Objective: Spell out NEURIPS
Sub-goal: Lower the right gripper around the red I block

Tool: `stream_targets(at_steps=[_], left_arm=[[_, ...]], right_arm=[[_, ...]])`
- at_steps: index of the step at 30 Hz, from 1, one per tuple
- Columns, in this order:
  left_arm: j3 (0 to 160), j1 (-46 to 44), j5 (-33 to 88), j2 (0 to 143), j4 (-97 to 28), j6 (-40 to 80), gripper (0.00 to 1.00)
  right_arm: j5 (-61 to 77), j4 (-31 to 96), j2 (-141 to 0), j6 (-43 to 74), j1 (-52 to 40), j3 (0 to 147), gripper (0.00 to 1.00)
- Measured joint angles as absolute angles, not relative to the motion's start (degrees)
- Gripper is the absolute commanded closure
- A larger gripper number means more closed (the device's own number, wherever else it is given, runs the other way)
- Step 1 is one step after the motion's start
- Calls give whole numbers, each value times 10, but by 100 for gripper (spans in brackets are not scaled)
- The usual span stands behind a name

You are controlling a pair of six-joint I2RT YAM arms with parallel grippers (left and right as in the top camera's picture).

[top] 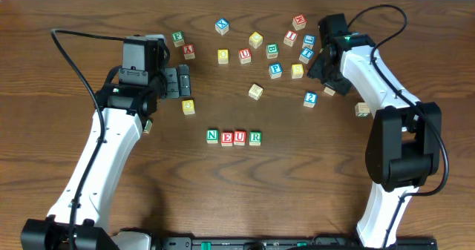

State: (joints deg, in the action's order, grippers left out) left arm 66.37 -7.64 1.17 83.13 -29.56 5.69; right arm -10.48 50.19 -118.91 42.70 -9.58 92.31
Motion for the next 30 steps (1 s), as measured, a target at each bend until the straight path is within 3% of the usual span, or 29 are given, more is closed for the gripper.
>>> stream_targets(at_steps=[15,22,30], left_arm=[[664,-76,12,831,-296,57,0],[664,-76,12,831,-296,57,0],[664,-76,12,831,-296,57,0]], right_arm=[[-113,502,-1189,409,-67,923,32],[-114,502,-1189,405,-65,923,43],[-114,503,-1189,403,-65,923,43]])
